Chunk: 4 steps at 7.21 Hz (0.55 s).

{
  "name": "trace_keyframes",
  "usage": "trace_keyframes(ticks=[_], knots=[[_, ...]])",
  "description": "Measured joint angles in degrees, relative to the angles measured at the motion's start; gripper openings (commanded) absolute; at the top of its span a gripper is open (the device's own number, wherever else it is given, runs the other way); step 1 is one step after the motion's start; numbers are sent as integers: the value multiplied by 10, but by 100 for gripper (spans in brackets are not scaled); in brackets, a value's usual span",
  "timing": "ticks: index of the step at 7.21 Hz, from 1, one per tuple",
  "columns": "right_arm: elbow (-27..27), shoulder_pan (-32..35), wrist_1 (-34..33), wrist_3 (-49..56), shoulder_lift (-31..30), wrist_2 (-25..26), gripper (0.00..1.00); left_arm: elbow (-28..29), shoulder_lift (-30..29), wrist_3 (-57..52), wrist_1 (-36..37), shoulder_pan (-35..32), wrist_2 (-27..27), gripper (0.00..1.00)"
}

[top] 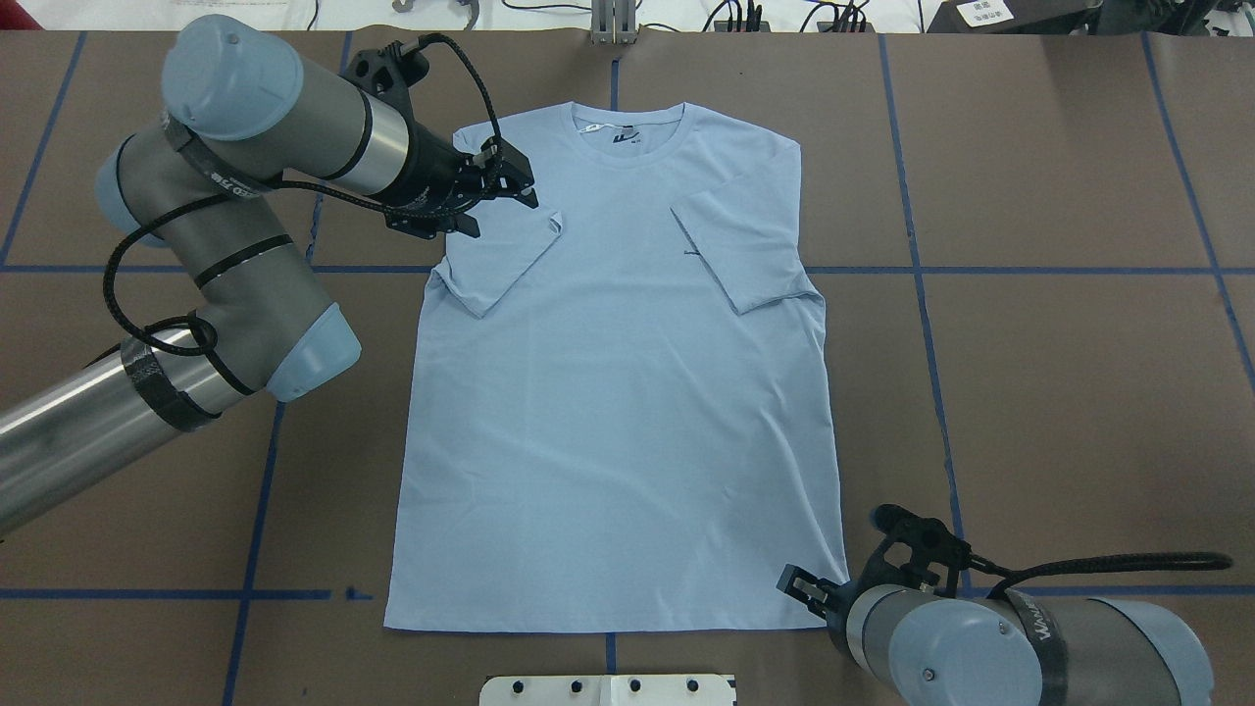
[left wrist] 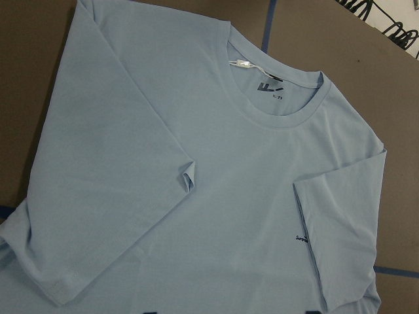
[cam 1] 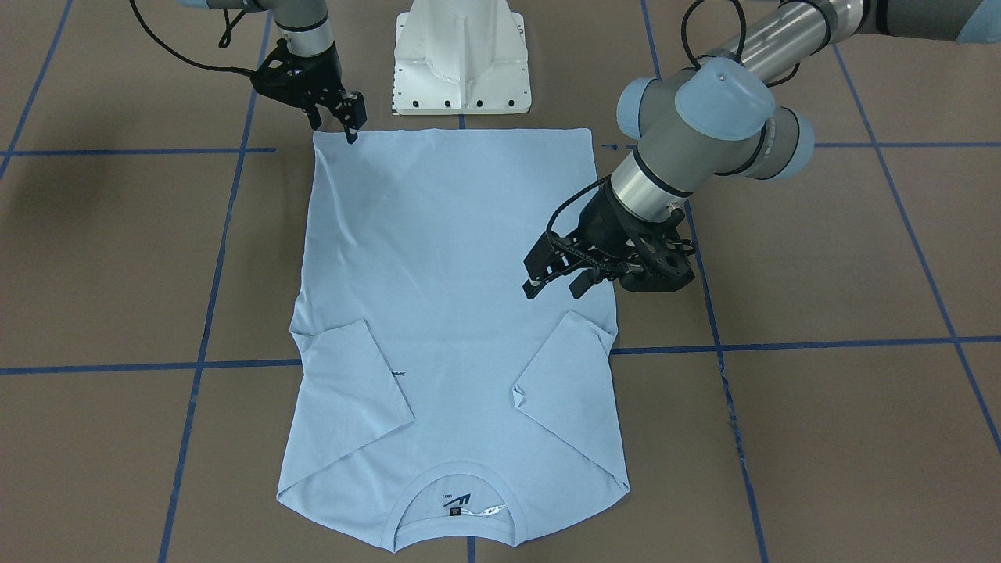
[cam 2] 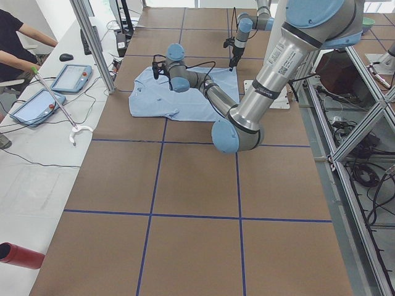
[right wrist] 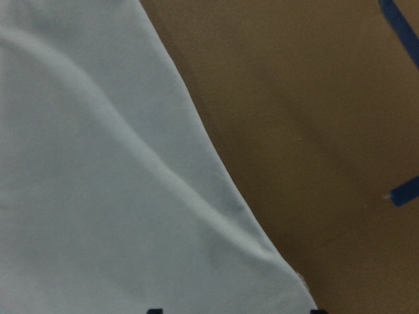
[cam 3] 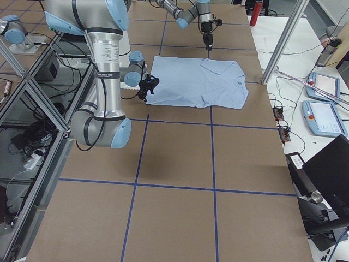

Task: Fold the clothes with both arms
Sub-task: 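Release the sleeve with the left gripper while the right gripper moves to the hem, then move the left gripper to the hem corner and grasp both hem corners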

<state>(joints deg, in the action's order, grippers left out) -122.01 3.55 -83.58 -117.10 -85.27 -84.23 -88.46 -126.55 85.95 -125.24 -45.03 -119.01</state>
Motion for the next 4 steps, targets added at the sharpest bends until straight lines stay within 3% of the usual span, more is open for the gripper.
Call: trace_keyframes(ticks=[1, 4], knots=[[0, -2, 1, -3, -5, 3, 76, 0, 0, 0, 0, 0, 0, 80], [1, -11, 0, -9, -10, 3, 43, 0, 0, 0, 0, 0, 1, 81]])
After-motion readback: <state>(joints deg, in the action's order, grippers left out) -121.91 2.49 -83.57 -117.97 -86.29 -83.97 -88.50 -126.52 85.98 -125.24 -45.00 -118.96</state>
